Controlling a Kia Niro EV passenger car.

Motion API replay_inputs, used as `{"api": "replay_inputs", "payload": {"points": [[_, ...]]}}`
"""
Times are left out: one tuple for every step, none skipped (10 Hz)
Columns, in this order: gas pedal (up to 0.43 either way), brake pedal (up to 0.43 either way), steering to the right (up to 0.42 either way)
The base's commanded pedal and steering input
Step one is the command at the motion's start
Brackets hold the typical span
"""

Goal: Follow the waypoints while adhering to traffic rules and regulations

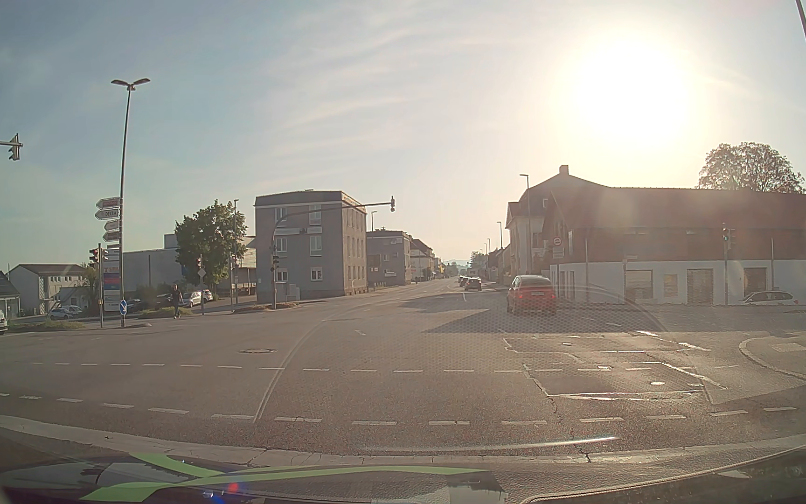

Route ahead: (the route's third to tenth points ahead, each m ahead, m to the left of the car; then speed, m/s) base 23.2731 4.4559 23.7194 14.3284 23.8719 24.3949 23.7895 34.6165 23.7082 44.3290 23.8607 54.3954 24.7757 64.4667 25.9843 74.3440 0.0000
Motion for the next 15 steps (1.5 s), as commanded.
{"api": "replay_inputs", "payload": {"points": [[0.000,0.274,-0.006],[0.000,0.274,-0.007],[0.000,0.274,-0.007],[0.000,0.274,-0.007],[0.000,0.274,-0.008],[0.000,0.274,-0.008],[0.000,0.274,-0.008],[0.000,0.274,-0.008],[0.000,0.274,-0.008],[0.000,0.274,-0.008],[0.000,0.274,-0.008],[0.000,0.274,-0.008],[0.000,0.274,-0.008],[0.000,0.274,-0.008],[0.000,0.274,-0.008]]}}
